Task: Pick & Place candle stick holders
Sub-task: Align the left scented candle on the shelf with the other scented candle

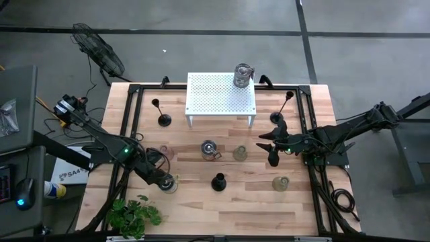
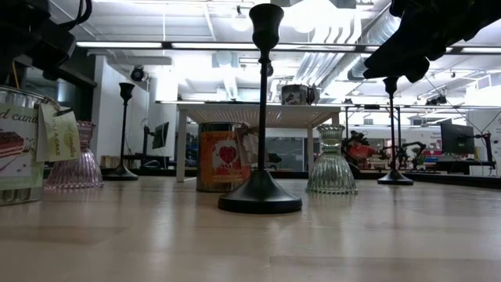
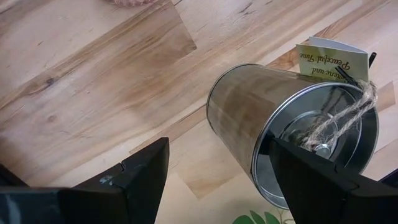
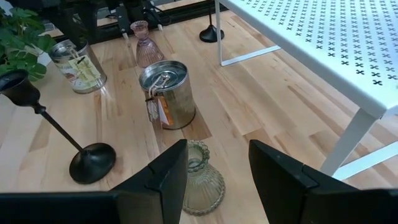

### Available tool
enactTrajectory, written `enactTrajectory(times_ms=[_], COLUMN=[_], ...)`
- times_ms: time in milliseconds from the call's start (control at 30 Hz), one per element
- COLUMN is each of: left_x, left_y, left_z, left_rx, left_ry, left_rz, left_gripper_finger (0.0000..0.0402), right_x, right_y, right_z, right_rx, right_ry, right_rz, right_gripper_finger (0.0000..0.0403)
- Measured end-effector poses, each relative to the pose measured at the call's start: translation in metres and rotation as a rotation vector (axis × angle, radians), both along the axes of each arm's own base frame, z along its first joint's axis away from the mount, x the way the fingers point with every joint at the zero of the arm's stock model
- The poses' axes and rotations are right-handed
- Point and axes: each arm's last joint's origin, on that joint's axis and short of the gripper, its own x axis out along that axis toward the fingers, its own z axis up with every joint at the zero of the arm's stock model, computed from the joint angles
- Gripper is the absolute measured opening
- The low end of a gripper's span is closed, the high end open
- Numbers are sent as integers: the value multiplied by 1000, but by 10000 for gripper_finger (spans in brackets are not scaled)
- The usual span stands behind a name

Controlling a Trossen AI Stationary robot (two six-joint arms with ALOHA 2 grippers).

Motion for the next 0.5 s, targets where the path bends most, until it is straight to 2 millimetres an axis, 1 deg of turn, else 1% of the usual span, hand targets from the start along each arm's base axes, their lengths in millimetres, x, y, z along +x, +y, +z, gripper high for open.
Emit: enactTrajectory(times_ms=[200,367,500], left_x=[1,5,9], left_y=[-1,-4,-8], left_z=[-3,-12,-17], left_rx=[7,29,32], left_ry=[18,81,96], left_rz=[-1,-29,-34], left_gripper_finger=[269,269,269], right_x=[0,0,0], right_y=[0,0,0], right_z=[0,0,0], right_rx=[-3,-2,-2], right_ry=[1,1,1], right_rz=[1,1,2], right_gripper_finger=[162,162,162])
